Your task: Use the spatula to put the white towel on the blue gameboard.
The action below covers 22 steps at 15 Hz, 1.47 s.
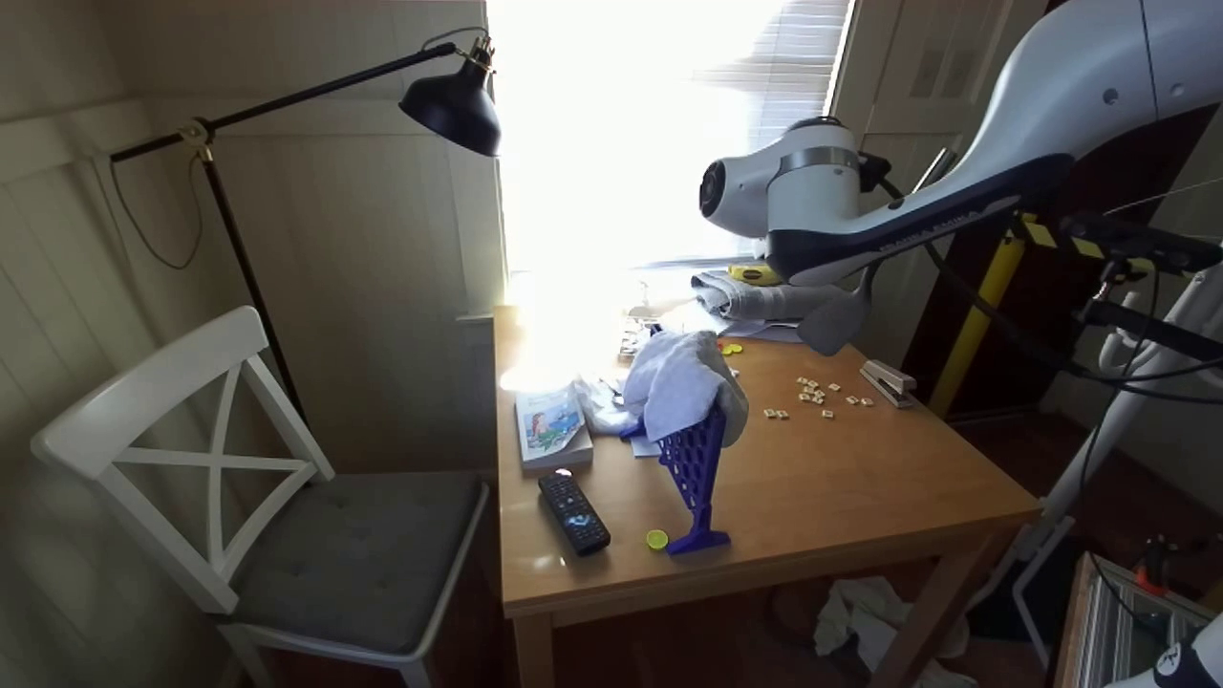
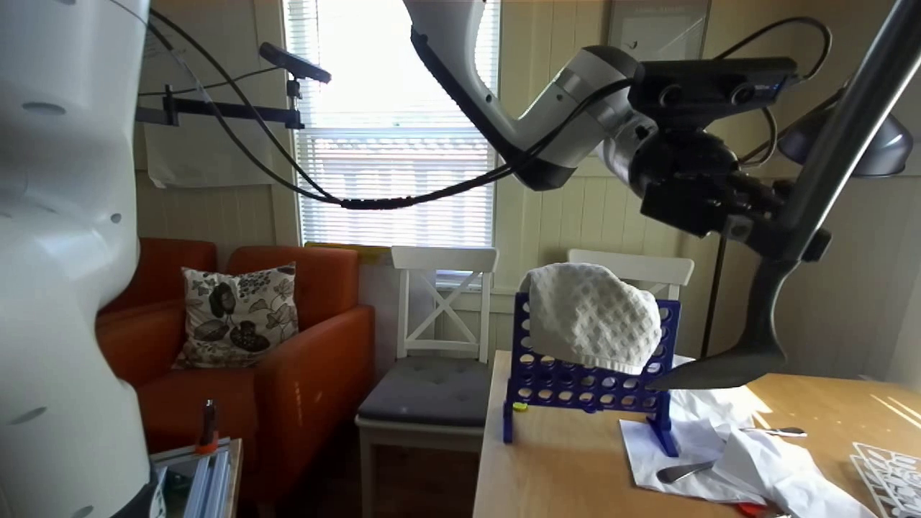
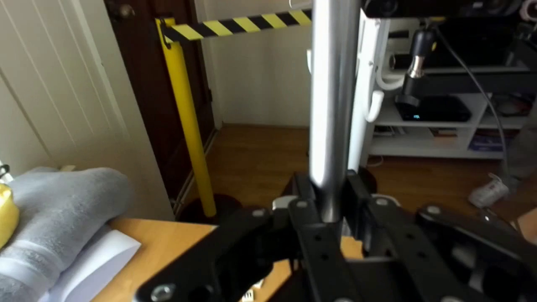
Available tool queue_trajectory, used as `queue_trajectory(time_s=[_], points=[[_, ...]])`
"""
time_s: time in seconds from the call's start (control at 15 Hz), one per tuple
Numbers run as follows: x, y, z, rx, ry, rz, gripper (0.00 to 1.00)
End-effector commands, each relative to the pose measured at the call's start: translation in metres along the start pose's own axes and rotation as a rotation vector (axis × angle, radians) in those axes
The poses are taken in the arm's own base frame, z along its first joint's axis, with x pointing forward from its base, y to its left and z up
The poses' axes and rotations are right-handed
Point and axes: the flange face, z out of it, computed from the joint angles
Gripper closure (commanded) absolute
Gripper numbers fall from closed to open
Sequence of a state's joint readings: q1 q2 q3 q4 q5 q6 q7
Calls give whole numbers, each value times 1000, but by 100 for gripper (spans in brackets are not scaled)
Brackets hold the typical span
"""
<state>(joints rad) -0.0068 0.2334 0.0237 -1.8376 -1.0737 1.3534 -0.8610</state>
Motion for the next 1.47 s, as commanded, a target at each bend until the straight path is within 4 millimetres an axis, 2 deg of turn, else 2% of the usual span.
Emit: queue_trajectory(time_s=[0.0,0.13,0.27,0.47,0.53,0.73,0.8,0.93,1.07,1.4], points=[[17,8,-1,106,171,35,94],[27,6,8,160,264,51,94],[35,7,20,139,376,84,94],[42,18,34,145,535,119,94],[45,17,27,120,450,91,78],[46,21,37,140,503,111,78],[46,21,36,140,504,111,94],[49,19,37,120,534,95,94],[66,22,46,121,557,35,94],[122,23,87,162,597,-92,94]])
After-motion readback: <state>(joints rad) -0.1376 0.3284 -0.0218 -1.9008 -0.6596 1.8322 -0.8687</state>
